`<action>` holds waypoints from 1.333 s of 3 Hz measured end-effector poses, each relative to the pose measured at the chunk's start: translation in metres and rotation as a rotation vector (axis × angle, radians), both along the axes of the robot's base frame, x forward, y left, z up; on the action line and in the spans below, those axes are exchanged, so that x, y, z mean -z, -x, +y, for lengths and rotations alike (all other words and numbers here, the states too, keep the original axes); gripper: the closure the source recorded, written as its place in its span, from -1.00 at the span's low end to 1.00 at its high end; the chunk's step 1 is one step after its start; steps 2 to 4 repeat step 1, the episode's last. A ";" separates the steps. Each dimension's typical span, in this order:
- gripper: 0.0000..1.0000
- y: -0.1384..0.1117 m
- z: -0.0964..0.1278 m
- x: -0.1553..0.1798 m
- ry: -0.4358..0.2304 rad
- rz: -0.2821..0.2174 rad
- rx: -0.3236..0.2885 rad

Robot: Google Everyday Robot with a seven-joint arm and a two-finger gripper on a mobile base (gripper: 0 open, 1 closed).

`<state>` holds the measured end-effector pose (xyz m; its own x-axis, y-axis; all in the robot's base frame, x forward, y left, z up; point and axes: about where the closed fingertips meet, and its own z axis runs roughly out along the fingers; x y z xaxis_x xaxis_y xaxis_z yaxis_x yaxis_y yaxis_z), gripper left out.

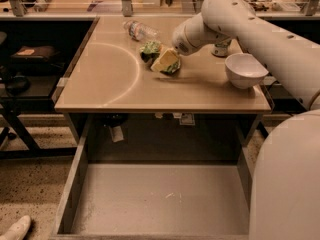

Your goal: Pick green jalapeno chip bag from top drawer and place on counter

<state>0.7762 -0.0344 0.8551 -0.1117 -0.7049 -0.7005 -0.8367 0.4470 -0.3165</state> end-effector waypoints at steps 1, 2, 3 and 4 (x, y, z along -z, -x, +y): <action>-1.00 0.000 0.000 0.000 0.000 0.000 0.000; -1.00 0.000 0.000 0.000 0.000 0.000 0.000; -1.00 0.000 0.000 0.000 0.000 0.000 0.000; -1.00 0.000 0.000 0.000 0.000 0.000 0.000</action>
Offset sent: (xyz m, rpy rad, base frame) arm 0.0000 0.0000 0.0000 0.0000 0.0000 0.0000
